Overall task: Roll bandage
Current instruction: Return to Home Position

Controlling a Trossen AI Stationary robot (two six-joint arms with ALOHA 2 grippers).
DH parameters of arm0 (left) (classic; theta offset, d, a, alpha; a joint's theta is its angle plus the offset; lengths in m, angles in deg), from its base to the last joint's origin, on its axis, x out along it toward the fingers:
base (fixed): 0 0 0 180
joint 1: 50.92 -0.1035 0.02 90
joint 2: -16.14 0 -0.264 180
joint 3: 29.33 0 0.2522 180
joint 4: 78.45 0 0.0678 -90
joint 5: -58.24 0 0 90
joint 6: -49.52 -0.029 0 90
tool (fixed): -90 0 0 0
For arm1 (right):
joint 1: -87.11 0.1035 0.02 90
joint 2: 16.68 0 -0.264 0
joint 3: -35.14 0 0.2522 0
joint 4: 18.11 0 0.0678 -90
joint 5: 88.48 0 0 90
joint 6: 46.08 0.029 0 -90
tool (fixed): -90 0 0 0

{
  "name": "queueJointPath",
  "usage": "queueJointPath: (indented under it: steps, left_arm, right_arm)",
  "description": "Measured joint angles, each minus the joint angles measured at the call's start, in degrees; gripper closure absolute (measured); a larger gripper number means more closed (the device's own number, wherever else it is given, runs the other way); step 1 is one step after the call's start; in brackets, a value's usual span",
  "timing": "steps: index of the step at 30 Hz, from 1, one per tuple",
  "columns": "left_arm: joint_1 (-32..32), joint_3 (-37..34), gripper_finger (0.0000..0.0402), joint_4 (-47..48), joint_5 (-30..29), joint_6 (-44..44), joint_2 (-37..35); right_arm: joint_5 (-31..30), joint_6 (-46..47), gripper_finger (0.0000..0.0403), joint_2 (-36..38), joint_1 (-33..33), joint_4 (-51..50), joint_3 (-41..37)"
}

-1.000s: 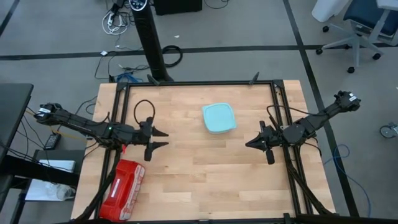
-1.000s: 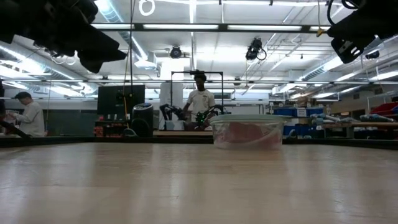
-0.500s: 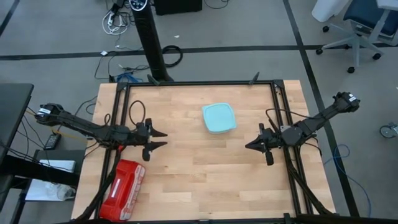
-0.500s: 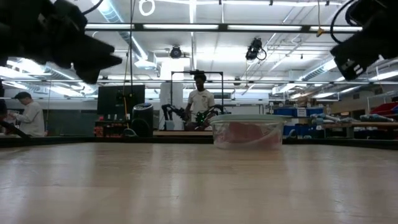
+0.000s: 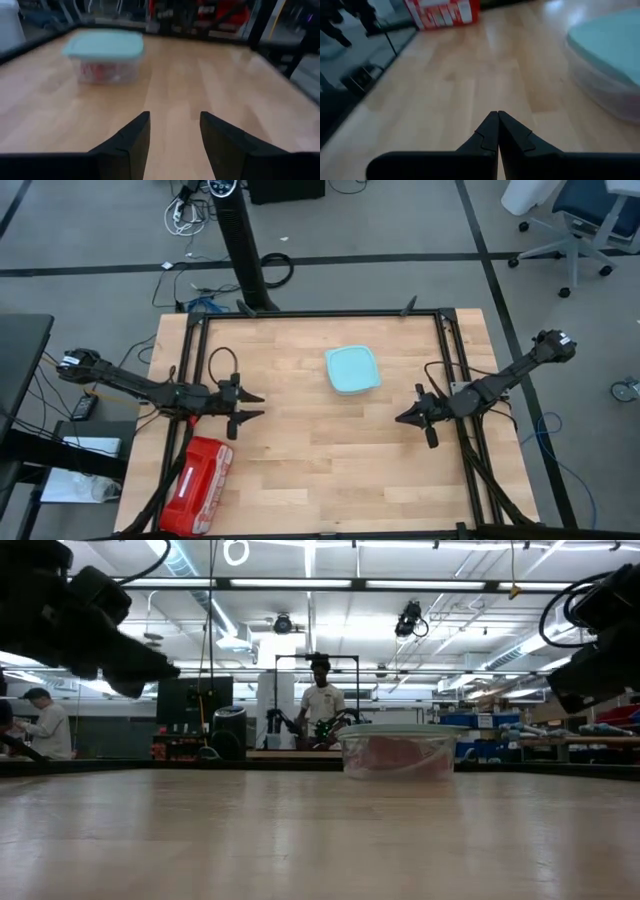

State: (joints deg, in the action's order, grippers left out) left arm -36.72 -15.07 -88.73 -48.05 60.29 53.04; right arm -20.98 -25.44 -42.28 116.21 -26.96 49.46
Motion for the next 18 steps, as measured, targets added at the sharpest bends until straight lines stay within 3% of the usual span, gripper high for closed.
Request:
queueJointPath:
  steps: [11, 18]
  left_arm:
    - [0.0, 0.0, 0.0225, 1.0, 0.0, 0.0, -20.6]
    - [0.0, 0.0, 0.0225, 1.3, 0.0, 0.0, -26.5]
  right_arm:
    - [0.1, 0.2, 0.0394, 9.9, 0.0, -1.0, 0.0]
    - [0.2, 0.2, 0.0396, 15.1, -0.1, -1.0, -0.1]
